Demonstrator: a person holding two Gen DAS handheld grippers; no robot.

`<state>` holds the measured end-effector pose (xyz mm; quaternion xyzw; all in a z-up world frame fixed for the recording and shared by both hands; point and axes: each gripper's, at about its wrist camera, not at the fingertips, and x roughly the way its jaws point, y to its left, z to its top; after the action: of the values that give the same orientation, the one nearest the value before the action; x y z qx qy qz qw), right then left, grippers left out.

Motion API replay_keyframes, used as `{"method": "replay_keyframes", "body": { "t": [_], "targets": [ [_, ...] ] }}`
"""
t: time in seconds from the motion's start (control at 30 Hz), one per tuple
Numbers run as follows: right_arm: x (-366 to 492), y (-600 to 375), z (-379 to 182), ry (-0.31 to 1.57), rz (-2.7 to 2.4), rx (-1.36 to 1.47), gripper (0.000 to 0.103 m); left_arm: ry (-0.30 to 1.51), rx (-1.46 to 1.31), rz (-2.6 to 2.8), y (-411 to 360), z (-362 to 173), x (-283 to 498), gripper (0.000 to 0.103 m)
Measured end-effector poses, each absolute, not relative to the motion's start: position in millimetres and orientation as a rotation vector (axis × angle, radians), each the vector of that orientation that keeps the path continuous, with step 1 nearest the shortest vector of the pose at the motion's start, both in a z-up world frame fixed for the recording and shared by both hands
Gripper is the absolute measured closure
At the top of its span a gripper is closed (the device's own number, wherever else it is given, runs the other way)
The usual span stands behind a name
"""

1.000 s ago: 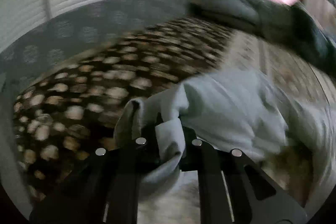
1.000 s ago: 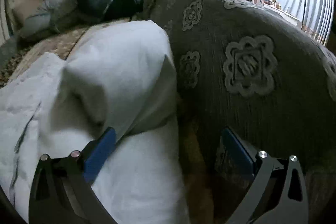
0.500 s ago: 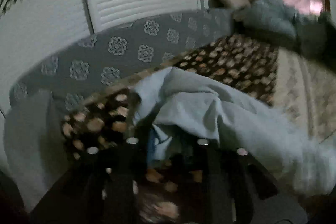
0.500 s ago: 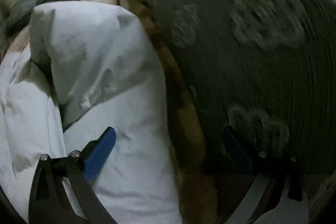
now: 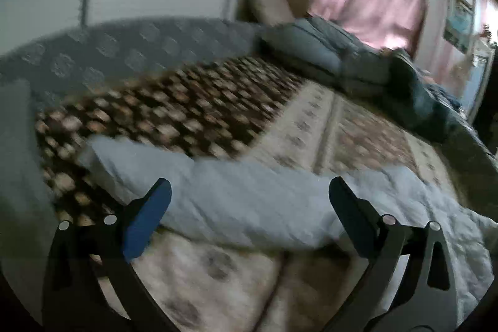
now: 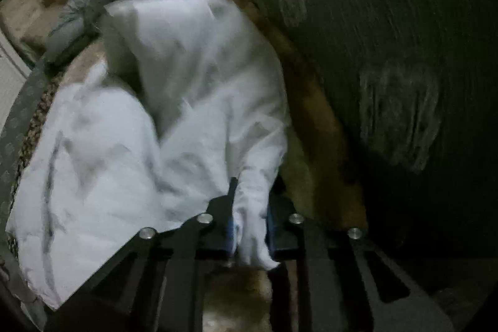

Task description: Fold large clothes

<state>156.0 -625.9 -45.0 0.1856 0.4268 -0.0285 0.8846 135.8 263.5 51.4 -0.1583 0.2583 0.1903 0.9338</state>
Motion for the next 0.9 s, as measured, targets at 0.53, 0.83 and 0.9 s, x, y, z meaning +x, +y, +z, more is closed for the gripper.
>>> {"method": "replay_keyframes", "body": {
  "t": [0.53, 0.83, 0.9],
  "targets": [
    [141, -594, 210, 0.467, 0.001, 0.258, 0.093, 0.476, -0.320, 0.183, 174, 95, 154, 0.003],
    [197, -361, 198, 0.553, 0.530, 0.342, 0.086, 0.438, -0.285, 0.226, 195, 138, 159, 0.003],
    [199, -312, 198, 0.589, 0.708, 0.357, 0.073, 0.429, -0.279, 0.235, 199, 147, 157, 0.003]
  ]
}}
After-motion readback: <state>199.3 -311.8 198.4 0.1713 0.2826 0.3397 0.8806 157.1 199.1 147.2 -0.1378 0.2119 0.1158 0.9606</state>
